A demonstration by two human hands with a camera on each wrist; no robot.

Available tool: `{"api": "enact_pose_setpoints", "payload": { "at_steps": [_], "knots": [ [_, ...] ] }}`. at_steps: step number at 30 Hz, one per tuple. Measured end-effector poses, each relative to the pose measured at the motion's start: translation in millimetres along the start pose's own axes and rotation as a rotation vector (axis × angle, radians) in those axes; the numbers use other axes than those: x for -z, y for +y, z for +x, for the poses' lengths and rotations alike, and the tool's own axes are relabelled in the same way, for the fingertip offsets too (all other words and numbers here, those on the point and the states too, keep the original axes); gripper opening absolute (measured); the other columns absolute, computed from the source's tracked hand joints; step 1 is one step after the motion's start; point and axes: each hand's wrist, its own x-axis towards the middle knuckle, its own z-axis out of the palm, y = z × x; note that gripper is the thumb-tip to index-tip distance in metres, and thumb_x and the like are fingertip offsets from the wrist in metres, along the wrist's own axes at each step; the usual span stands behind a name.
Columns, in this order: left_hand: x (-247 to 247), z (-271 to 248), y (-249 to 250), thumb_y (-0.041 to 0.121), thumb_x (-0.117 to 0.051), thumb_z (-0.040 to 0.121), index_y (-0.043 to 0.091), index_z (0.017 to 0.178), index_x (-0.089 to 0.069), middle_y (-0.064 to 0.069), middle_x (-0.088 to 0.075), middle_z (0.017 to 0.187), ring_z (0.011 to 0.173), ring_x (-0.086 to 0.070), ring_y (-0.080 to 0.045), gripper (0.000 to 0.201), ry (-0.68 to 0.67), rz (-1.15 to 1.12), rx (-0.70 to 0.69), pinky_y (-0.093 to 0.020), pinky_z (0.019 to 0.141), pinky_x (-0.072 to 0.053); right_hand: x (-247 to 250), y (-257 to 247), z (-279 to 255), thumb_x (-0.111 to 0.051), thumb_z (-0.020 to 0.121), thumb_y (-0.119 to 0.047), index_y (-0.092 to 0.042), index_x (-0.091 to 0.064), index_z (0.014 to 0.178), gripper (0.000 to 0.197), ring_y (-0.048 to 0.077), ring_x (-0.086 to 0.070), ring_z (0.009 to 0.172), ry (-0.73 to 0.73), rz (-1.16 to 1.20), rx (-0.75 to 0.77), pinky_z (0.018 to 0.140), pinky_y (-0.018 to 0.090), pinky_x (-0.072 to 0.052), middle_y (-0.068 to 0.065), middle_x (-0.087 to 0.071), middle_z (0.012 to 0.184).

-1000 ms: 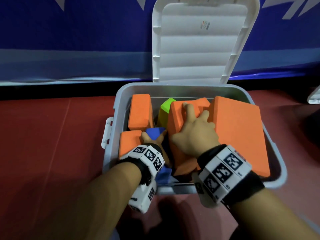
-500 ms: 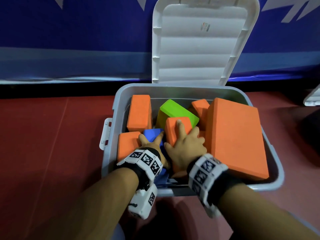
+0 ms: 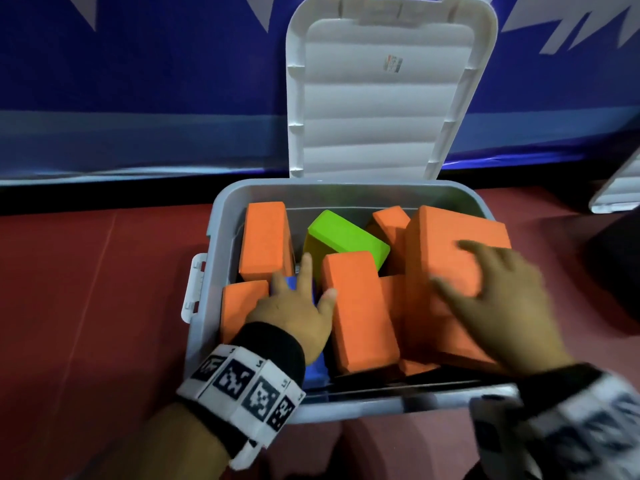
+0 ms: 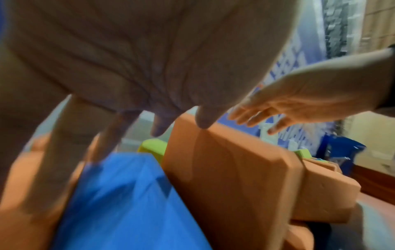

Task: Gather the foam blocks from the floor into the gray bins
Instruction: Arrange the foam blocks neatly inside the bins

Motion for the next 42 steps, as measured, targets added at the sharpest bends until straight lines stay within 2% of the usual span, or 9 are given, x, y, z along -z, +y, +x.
{"api": "enact_pose_setpoints", "payload": {
  "at_steps": [3, 6, 10, 15, 21, 23, 25, 33, 42],
  "knots": [
    [1, 12, 11, 0.066, -0.037, 0.087, 0.043, 0.143, 0.021, 0.003, 0.026, 0.155, 0.146, 0.007, -0.026, 0.083, -0.032, -0.013, -0.187, -0.050, 0.116, -0.016, 26, 41, 6, -0.052, 0.053, -0.089, -0.013, -0.058, 0.120, 0.101, 0.037, -0.057, 0.097, -0.291, -0.040, -0.407, 0.080, 0.044, -0.048, 0.022, -0.060, 0.107],
    [-14, 29, 14, 0.075, -0.047, 0.076, 0.049, 0.134, 0.033, 0.003, 0.029, 0.154, 0.144, 0.021, -0.020, 0.102, -0.138, 0.029, -0.225, -0.057, 0.115, -0.005, 26, 58, 16, -0.064, 0.062, -0.072, -0.006, -0.067, 0.100, 0.076, 0.028, -0.061, 0.067, -0.492, 0.069, -0.522, 0.046, 0.028, -0.044, 0.017, -0.063, 0.075],
    [-21, 34, 3, 0.077, -0.046, 0.074, 0.051, 0.126, 0.038, -0.001, 0.024, 0.156, 0.144, 0.020, -0.020, 0.102, -0.185, 0.055, -0.217, -0.053, 0.116, 0.001, 6, 75, 18, -0.082, 0.060, -0.057, -0.007, -0.062, 0.108, 0.072, 0.028, -0.066, 0.071, -0.625, 0.378, -0.698, 0.048, 0.023, -0.050, 0.016, -0.069, 0.088],
    [-12, 36, -6, 0.071, -0.054, 0.074, 0.054, 0.125, 0.034, 0.001, 0.016, 0.158, 0.146, 0.011, -0.018, 0.103, -0.214, -0.055, -0.238, -0.048, 0.118, -0.004, -9, 87, 17, -0.095, 0.040, -0.038, -0.015, -0.043, 0.130, 0.106, 0.033, -0.068, 0.090, -0.548, 0.683, -0.746, 0.069, 0.050, -0.057, 0.012, -0.064, 0.110],
    [-12, 40, -10, 0.067, -0.065, 0.069, 0.053, 0.138, 0.021, 0.003, 0.001, 0.159, 0.146, -0.005, -0.019, 0.112, -0.183, -0.165, -0.248, -0.040, 0.118, -0.014, 35, 66, 31, -0.094, 0.033, -0.040, -0.029, -0.042, 0.130, 0.110, 0.029, -0.065, 0.090, -0.142, 0.742, -0.506, 0.061, 0.044, -0.057, 0.012, -0.059, 0.118],
    [-12, 43, -9, 0.068, -0.068, 0.066, 0.052, 0.139, 0.019, 0.004, -0.004, 0.159, 0.145, -0.010, -0.020, 0.115, -0.199, -0.189, -0.246, -0.041, 0.118, -0.017, 55, 55, 37, -0.092, 0.023, -0.053, -0.037, -0.048, 0.123, 0.110, 0.029, -0.064, 0.097, 0.033, 0.558, -0.343, 0.083, 0.045, -0.055, 0.012, -0.058, 0.118],
    [-13, 42, -6, 0.075, -0.066, 0.055, 0.055, 0.135, 0.019, 0.002, -0.006, 0.158, 0.145, -0.012, -0.022, 0.119, -0.187, -0.183, -0.243, -0.043, 0.117, -0.018, 72, 39, 39, -0.093, 0.044, -0.041, -0.035, -0.048, 0.126, 0.094, 0.027, -0.052, 0.111, 0.150, 0.379, -0.199, 0.098, 0.030, -0.040, 0.013, -0.046, 0.128],
    [-3, 30, -11, 0.053, -0.075, 0.069, 0.043, 0.145, -0.005, -0.006, -0.016, 0.149, 0.137, -0.027, -0.028, 0.104, -0.035, -0.347, -0.182, -0.036, 0.112, -0.029, 62, -3, 56, -0.088, 0.051, -0.008, -0.023, -0.050, 0.130, 0.089, 0.031, -0.038, 0.119, 0.208, 0.163, 0.268, 0.102, 0.027, -0.027, 0.016, -0.033, 0.127],
    [45, 34, -17, 0.028, -0.085, 0.062, 0.046, 0.144, 0.012, 0.006, 0.023, 0.154, 0.145, 0.010, -0.022, 0.128, 0.638, -0.262, -0.200, -0.042, 0.117, -0.009, 21, -29, 81, -0.078, 0.064, -0.026, -0.021, -0.053, 0.130, 0.070, 0.030, -0.034, 0.113, 0.263, -0.031, 0.857, 0.101, 0.038, -0.028, 0.014, -0.044, 0.124]
  ]
}}
